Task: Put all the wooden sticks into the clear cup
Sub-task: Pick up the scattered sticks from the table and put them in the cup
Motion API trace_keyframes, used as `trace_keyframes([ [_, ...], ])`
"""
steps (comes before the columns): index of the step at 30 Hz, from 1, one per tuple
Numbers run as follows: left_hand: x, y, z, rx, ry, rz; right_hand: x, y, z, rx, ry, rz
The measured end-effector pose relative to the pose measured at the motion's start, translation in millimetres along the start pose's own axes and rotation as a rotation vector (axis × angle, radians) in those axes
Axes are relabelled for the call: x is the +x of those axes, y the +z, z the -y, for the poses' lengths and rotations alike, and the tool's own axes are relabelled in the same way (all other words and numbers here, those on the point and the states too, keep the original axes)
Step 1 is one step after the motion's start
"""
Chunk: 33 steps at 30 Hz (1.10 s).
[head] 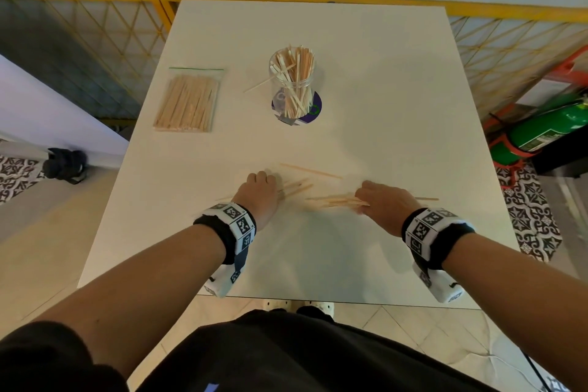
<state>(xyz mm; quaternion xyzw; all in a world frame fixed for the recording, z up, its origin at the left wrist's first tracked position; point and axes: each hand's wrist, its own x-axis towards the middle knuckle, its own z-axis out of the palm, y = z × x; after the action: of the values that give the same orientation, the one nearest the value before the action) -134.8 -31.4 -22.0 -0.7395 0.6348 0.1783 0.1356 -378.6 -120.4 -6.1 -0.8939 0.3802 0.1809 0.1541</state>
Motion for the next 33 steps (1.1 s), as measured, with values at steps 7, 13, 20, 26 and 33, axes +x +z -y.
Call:
trace_keyframes([
  [7, -2.3, -14.9, 10.6, -0.456, -0.048, -0.02, -1.8, -7.7, -7.4, -0.044, -0.011, -0.058],
  [13, -0.2, -21.2, 19.8, -0.497, -0.034, -0.041, -4.5, -21.3, -1.5, 0.233, 0.114, -0.082],
  [20, -6.3, -7.3, 14.8, -0.269, 0.044, -0.004, -2.2, -8.1, 11.9, 0.123, 0.117, 0.009],
  [26, -7.4, -12.8, 10.2, -0.103, 0.08, -0.052, -3.5, 4.2, 18.1, 0.009, 0.184, -0.007],
  [33, -8.1, -23.6, 16.9, -0.433, 0.022, 0.003, -6.0, 15.9, 23.9, 0.112, 0.213, 0.019],
])
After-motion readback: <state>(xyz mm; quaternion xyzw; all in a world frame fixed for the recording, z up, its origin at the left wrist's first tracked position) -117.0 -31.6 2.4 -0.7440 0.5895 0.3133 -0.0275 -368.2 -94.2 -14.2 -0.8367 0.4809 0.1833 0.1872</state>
